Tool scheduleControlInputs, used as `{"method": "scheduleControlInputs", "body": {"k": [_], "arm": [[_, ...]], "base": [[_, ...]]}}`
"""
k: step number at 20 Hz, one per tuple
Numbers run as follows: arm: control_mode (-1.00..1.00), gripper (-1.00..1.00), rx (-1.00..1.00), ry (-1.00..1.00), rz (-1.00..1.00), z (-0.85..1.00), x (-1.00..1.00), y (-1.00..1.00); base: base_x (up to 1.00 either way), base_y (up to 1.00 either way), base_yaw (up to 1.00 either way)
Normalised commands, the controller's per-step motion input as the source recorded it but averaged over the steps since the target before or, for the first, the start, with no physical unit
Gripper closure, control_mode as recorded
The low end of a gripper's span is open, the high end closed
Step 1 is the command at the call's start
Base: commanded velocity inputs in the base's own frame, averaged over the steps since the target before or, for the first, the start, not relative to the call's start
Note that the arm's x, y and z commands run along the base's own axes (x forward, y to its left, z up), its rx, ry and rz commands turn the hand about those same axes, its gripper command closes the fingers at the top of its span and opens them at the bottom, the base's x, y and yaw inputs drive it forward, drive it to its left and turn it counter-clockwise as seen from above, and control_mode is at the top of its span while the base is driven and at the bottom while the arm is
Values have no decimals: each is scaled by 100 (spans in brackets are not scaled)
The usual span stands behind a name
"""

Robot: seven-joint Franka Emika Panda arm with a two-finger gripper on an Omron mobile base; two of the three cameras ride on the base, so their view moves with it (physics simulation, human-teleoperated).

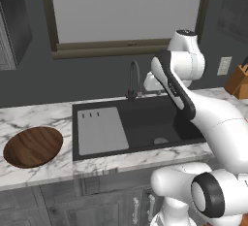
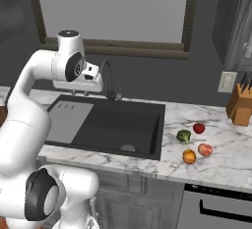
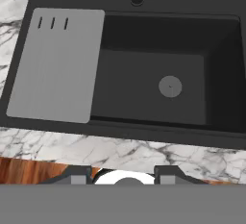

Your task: There is a mixed pile of frozen fruits and vegetables on the counter. Locate all the frozen vegetables and place the items in a bowl on the counter. Take all the frozen fruits and defrost them in a running sink.

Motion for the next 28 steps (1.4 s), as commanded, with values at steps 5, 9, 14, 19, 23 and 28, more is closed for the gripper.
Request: {"method": "scheduleControlInputs", "body": {"k": [5,9,14,19,23,28], "arm": [[-100,-100,0,2,0,-3,-2,-14],[-100,-100,0,1,-1,-7,-17,-39],[-100,-100,0,0,-1,-4,-28,-49],[-100,-100,-6,3,-1,-8,-14,-47],[-100,-100,-5,7,-1,-21,4,-54],[-100,-100,-3,7,-2,-23,11,-57]], "base": [[0,0,0],[0,0,0],[0,0,0],[0,0,0],[0,0,0],[0,0,0]]}}
